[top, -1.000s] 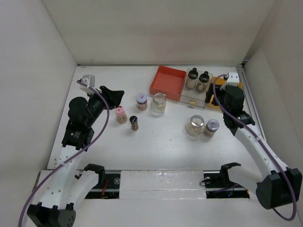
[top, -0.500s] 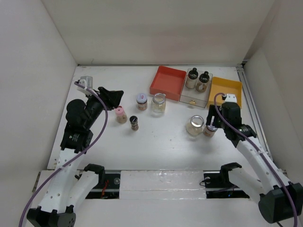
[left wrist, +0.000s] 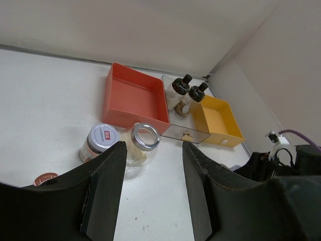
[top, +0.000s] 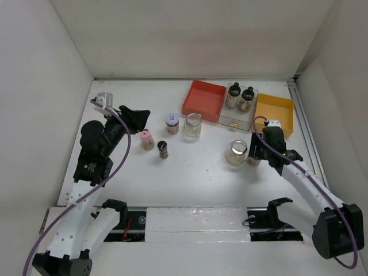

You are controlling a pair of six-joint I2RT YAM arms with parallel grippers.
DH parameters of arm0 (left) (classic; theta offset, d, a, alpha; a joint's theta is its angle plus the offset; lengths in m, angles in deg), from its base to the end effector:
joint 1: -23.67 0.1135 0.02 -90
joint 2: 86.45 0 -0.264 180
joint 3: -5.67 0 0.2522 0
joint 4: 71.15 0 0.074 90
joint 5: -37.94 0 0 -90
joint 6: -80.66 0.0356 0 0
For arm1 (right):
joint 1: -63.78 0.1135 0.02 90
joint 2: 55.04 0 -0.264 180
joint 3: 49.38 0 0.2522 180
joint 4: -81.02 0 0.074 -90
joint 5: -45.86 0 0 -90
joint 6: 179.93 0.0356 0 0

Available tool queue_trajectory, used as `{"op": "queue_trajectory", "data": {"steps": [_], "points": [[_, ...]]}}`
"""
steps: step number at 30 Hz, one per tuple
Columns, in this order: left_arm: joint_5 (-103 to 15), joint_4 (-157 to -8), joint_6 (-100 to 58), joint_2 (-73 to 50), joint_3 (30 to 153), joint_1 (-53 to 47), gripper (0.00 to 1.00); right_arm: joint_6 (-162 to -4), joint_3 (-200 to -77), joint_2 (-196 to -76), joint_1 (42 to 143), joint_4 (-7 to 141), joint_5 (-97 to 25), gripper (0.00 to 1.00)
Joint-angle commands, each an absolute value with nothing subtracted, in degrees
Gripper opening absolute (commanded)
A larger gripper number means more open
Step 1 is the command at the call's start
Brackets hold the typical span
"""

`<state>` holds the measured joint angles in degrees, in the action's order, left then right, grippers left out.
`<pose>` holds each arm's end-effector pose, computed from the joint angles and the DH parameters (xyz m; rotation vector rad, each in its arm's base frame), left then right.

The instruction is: Organize the condiment bottles

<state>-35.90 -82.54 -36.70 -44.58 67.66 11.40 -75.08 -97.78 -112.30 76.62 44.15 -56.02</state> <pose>0.1612 -0.0452 0.3929 0.0474 1.4688 -0.7664 0.1990 0.0378 0.2188 0.1404 2.3430 -0.0086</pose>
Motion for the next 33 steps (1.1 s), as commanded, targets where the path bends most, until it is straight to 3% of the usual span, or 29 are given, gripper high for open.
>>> {"op": "queue_trajectory", "data": {"steps": [1, 4, 7, 11, 18, 24, 33], "points": [[-34.9, -79.6, -36.9, -44.9, 67.5, 11.6, 0.44, -73.5, -97.2, -113.6, 77.1, 48.4, -57.2, 0.64], [-34.9, -79.6, -36.9, -44.9, 67.5, 11.6, 0.44, -73.5, -98.6, -112.4, 77.9, 47.1, -60.5, 0.55], [-34.4, -79.6, -36.9, -44.3, 67.5, 11.6, 0.44, -75.2, -104.3, -106.9, 79.2, 42.9, -67.3, 0.55], [-33.9, -79.0, -36.9, -43.1, 67.5, 11.6, 0.44, -79.6, -115.4, -103.7, 79.3, 45.5, -64.8, 0.55], [-33.9, -79.0, -36.9, -43.1, 67.5, 11.6, 0.44, -81.6, -125.9, -120.9, 79.8, 61.5, -51.2, 0.52], [-34.4, -79.0, -36.9, -43.1, 67.5, 11.6, 0.44, -83.4, -135.8, -138.1, 80.3, 67.5, -48.9, 0.51], [-34.4, -79.0, -36.9, -42.1, 67.5, 11.6, 0.44, -84.6, -139.9, -147.6, 77.9, 71.9, -45.6, 0.51]]}}
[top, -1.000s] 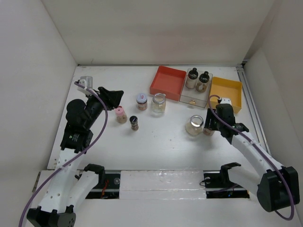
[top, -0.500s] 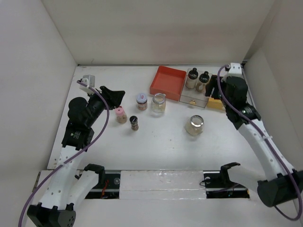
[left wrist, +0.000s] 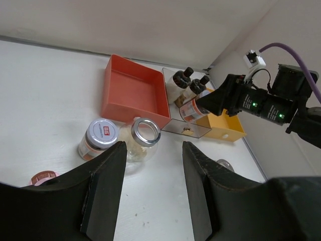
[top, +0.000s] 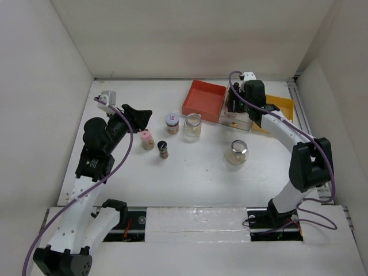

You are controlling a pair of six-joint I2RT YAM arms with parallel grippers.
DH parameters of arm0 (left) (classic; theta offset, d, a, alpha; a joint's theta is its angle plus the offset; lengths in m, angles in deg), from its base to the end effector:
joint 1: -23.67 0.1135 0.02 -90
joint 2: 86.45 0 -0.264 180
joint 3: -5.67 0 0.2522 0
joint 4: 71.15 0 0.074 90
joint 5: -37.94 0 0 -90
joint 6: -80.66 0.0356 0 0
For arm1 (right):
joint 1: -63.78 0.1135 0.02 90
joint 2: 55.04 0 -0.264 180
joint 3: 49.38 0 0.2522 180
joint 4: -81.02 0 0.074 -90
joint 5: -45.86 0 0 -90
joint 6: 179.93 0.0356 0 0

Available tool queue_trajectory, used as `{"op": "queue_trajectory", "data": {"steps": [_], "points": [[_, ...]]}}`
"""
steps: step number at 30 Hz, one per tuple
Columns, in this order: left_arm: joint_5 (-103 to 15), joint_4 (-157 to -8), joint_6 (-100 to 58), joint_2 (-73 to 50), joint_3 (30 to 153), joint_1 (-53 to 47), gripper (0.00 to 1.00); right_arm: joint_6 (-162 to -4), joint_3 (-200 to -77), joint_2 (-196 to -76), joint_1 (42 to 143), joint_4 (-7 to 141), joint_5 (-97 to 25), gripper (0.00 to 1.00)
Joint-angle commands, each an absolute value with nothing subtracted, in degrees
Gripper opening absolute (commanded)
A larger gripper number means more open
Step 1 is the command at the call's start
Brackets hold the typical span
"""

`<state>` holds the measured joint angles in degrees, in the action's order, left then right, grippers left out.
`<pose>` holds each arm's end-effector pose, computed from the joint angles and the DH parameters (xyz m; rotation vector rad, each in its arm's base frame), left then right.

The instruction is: Organize the condiment bottles

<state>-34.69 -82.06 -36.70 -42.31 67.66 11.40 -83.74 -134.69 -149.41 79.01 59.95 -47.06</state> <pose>0.1715 -0.0482 0.3877 0.0588 1.5024 -0.7801 0.3709 0.0991 0.2820 -0.1348 2.0962 0.1722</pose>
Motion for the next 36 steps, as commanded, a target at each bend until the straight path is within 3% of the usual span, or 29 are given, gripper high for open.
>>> {"op": "queue_trajectory", "data": {"steps": [1, 21, 29, 36], "points": [[-34.4, -79.0, -36.9, -42.1, 67.5, 11.6, 0.44, -84.6, -139.9, -148.5, 77.9, 71.9, -45.1, 0.51], [-34.4, -79.0, -36.9, -41.0, 67.5, 11.6, 0.44, -84.6, -138.6, -160.2, 77.9, 76.6, -47.6, 0.52], [-34.4, -79.0, -36.9, -41.0, 67.5, 11.6, 0.44, -84.6, -139.7, -162.1, 78.5, 75.3, -48.2, 0.70], [-34.4, -79.0, -36.9, -41.0, 67.5, 11.6, 0.44, -84.6, -140.7, -156.4, 80.6, 72.8, -48.7, 0.90]]}}
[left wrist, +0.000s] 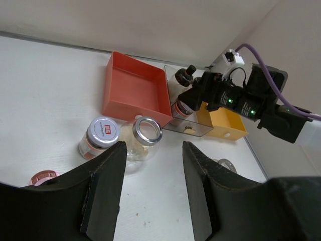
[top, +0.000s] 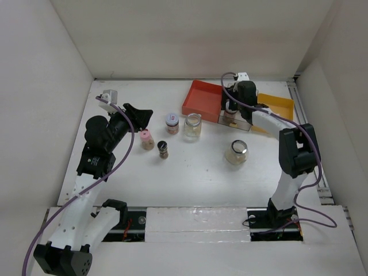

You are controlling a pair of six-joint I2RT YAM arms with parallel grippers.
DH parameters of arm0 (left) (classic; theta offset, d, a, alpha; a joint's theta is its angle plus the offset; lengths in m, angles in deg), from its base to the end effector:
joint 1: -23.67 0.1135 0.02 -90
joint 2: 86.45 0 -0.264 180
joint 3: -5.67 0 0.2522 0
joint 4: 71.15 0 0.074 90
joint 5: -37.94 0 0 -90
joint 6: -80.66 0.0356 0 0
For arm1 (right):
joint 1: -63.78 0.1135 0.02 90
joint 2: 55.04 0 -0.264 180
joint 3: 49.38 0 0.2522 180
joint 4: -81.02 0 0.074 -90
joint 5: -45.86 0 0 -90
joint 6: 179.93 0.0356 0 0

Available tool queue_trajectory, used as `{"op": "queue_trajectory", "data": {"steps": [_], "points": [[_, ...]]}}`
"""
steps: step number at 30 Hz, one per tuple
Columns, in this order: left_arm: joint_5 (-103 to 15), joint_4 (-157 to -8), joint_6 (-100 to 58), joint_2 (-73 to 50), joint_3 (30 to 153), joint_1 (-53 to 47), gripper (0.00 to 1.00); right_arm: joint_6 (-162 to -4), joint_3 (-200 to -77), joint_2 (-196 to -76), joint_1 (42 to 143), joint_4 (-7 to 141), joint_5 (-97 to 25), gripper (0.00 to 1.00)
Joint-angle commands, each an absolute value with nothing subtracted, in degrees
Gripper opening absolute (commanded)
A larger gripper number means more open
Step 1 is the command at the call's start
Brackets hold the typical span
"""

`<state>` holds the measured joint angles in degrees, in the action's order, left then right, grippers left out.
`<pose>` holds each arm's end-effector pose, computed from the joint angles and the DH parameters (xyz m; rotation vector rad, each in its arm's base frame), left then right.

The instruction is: Organize the condiment bottles

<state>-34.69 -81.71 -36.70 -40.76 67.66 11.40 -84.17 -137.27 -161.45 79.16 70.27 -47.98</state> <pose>0.1786 -0.0497 0.3840 0.0543 1.5236 -0.7794 0.4145 0.1115 0.2331 -0.1339 2.0798 0.1553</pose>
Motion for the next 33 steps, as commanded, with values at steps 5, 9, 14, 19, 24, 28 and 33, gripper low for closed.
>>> {"op": "queue_trajectory", "data": {"steps": [5, 9, 14, 19, 24, 28, 33], "points": [[-35.5, -79.6, -36.3, -42.1, 67.5, 11.6, 0.44, -86.5, -140.8, -148.1, 82.7, 70.4, -48.7, 0.92], [-39.2, -81.6, -36.3, -42.7, 68.1, 11.6, 0.44, -89.8, -139.3, -145.1, 89.1, 70.4, -42.5, 0.58], [-44.8, -83.9, -36.9, -43.2, 69.2, 11.6, 0.44, -92.4, -145.6, -150.9, 96.4, 67.1, -31.8, 0.49], [-49.5, -86.1, -37.5, -42.7, 69.7, 11.6, 0.50, -98.2, -159.2, -163.2, 101.6, 53.3, -32.0, 0.86], [-51.4, -87.9, -37.5, -41.5, 70.8, 11.6, 0.51, -100.0, -169.6, -172.2, 102.8, 45.0, -34.5, 0.93], [-53.6, -89.7, -36.9, -40.3, 71.3, 11.6, 0.51, -100.5, -173.8, -176.2, 103.3, 42.9, -35.5, 0.95], [-53.0, -90.3, -36.9, -39.7, 71.8, 11.6, 0.52, -101.0, -174.4, -178.6, 103.9, 42.3, -33.9, 0.95]]}}
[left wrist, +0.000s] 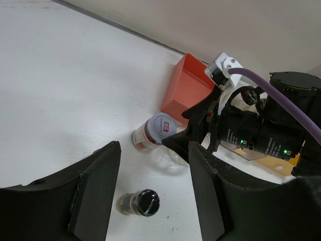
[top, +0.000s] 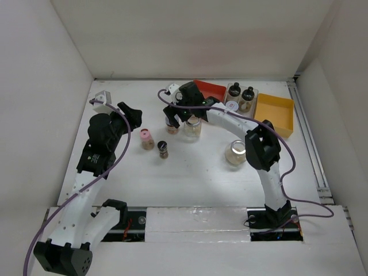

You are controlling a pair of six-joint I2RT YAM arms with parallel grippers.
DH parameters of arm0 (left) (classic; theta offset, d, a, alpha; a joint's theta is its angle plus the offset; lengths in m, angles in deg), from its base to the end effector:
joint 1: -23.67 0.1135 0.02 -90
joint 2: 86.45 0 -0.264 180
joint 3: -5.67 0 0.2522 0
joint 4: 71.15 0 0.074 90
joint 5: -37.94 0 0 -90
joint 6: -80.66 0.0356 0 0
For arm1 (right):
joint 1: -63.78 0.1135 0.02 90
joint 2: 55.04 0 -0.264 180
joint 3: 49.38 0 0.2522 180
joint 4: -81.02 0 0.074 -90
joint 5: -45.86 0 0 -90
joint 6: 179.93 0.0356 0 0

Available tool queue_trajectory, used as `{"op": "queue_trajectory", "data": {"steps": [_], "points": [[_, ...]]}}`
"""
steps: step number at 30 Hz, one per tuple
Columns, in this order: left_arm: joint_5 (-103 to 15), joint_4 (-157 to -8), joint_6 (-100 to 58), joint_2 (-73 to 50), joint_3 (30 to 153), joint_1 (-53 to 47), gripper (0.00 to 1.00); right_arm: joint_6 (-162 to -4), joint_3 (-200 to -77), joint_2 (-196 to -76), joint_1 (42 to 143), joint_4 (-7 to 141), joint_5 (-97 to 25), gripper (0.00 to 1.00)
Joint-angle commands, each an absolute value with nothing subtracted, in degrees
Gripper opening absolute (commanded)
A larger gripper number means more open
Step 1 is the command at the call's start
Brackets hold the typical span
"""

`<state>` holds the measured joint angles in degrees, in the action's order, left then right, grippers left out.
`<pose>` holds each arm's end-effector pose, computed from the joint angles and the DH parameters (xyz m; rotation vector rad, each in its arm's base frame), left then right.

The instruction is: Organize the condiment bottles

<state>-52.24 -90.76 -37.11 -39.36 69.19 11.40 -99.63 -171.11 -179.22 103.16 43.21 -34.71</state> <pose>0.1872 -0.0406 0.3721 -0.2253 1.6375 -0.5329 0.3855 0.3240 0.2506 -1.0363 2.0578 0.4569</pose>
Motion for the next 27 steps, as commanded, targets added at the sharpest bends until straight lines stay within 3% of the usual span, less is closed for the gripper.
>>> {"op": "queue_trajectory", "data": {"steps": [1, 7, 12, 15, 16, 17, 20, 23, 27], "points": [[-53.0, -90.3, -36.9, -39.7, 71.8, 11.6, 0.52, -101.0, -173.9, -178.6, 103.9, 42.3, -33.3, 0.95], [-51.4, -89.2, -36.9, -39.2, 71.8, 11.6, 0.52, -101.0, -171.8, -178.6, 104.4, 44.6, -31.9, 0.90], [-50.9, -89.2, -36.9, -39.2, 71.3, 11.6, 0.52, -101.0, -175.5, -183.4, 104.4, 43.5, -31.9, 0.80], [-50.9, -89.2, -36.9, -39.2, 71.3, 11.6, 0.53, -99.7, -174.9, -184.0, 104.4, 46.5, -31.9, 0.71], [-50.9, -89.2, -36.9, -39.2, 71.3, 11.6, 0.53, -99.7, -174.2, -184.0, 104.4, 47.4, -31.9, 0.61], [-50.9, -89.2, -36.9, -39.2, 71.3, 11.6, 0.53, -98.9, -173.6, -183.5, 104.4, 48.4, -31.9, 0.58], [-50.4, -89.2, -36.9, -39.2, 71.3, 11.6, 0.53, -97.8, -172.6, -179.8, 104.4, 50.9, -31.3, 0.49], [-49.9, -88.7, -36.9, -39.2, 71.3, 11.6, 0.53, -96.0, -169.1, -174.5, 104.4, 55.2, -30.1, 0.47], [-49.2, -88.7, -36.9, -39.2, 70.8, 11.6, 0.53, -92.0, -161.4, -158.7, 102.5, 63.7, -30.1, 0.47]]}}
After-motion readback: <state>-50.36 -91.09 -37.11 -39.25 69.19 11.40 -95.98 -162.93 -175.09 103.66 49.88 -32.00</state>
